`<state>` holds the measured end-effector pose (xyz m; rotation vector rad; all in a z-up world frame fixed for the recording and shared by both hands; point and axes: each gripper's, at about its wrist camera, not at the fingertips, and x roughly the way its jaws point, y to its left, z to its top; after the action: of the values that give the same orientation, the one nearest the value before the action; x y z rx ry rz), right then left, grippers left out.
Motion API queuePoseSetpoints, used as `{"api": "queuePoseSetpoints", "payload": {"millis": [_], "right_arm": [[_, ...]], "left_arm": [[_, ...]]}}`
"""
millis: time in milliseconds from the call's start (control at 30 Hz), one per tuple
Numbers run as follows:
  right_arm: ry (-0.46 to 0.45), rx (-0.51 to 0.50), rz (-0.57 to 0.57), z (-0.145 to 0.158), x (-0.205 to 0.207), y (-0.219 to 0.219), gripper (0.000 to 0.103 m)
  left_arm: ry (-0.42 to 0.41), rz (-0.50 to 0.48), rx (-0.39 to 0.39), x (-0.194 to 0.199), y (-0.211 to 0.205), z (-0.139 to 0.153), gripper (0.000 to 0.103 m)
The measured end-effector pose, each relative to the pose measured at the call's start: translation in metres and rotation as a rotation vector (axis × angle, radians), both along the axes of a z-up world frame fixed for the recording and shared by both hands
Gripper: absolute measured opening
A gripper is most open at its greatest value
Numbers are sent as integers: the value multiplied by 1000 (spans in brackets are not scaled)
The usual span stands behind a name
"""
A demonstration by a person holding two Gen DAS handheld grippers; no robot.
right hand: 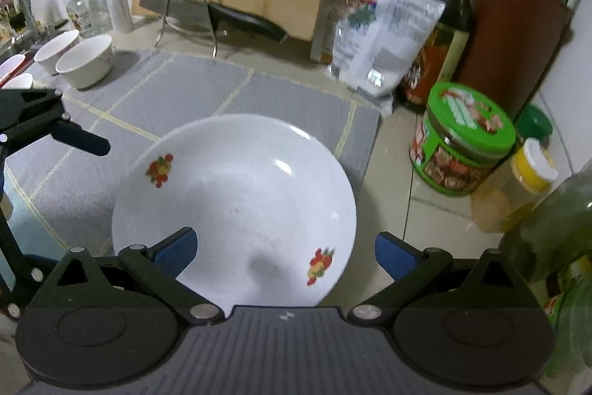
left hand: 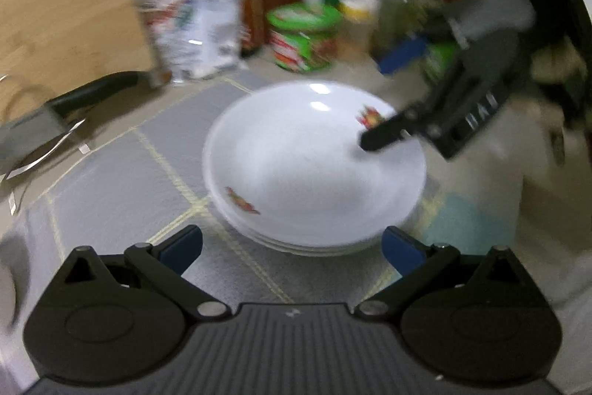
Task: Organize plates and bowls
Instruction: 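Move the left tool toward the white bowls while the right tool follows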
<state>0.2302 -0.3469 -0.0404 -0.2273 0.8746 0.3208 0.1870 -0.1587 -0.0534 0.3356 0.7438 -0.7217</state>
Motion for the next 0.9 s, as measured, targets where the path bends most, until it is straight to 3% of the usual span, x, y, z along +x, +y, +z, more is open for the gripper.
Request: {"api": "queuePoseSetpoints", "payload": {"millis": [167,300,633,900], "right_arm": [[-60,-1,51,4,-6,16,103],[-73,26,98,7,-6,37,103],[-95,76,129,7,-19,125,103],[-78,88,149,-1,-36,210,103]], "left_arm": [[-63,198,-128,-11,23,9,102],[-100,315,-133,-25,40,12,102],[-108,413,-139,-60,116,0,102],[-53,435,-128,-85,198,-12,102]]}}
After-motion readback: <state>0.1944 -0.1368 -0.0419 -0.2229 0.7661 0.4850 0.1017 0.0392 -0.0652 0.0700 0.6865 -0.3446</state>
